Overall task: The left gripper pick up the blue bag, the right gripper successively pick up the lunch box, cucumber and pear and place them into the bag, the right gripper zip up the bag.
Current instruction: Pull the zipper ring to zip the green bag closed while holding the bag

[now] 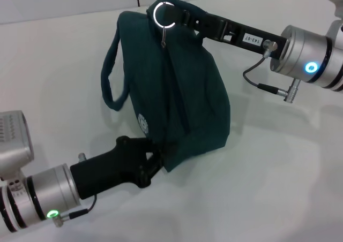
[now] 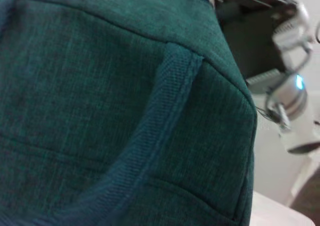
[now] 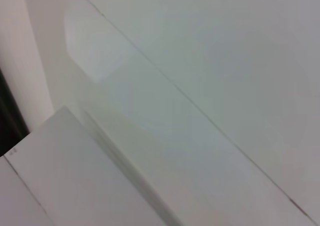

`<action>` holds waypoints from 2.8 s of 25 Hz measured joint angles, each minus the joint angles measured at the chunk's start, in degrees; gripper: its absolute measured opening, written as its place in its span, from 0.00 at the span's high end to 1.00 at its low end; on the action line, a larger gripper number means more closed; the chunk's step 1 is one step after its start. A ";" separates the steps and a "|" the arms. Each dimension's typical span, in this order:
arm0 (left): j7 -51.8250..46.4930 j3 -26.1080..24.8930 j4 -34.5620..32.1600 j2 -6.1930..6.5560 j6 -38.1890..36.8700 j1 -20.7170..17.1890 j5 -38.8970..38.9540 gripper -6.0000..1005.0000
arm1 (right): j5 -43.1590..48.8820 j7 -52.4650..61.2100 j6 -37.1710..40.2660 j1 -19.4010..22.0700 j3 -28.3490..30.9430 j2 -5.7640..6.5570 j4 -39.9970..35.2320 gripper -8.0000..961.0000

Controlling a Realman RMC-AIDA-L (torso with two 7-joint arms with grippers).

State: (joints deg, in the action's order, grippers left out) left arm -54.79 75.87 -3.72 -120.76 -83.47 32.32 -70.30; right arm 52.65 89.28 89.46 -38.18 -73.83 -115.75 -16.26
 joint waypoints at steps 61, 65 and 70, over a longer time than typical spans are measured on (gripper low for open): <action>-18.31 12.81 -13.88 3.91 -11.58 -5.68 5.97 0.79 | 1.12 -5.22 -6.04 4.89 1.22 3.55 -0.54 0.98; -23.88 12.22 -18.15 4.83 -11.87 -6.87 5.96 0.67 | 1.54 -6.22 -5.58 5.43 1.12 3.40 -0.71 0.98; -27.63 11.11 -21.19 4.63 -11.68 -7.37 5.36 0.55 | 1.85 -6.86 -5.08 5.73 1.08 3.27 -0.72 0.98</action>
State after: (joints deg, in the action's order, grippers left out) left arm -82.42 86.98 -24.91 -116.13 -95.16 24.95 -64.94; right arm 54.50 82.42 84.37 -32.45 -72.75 -112.47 -16.98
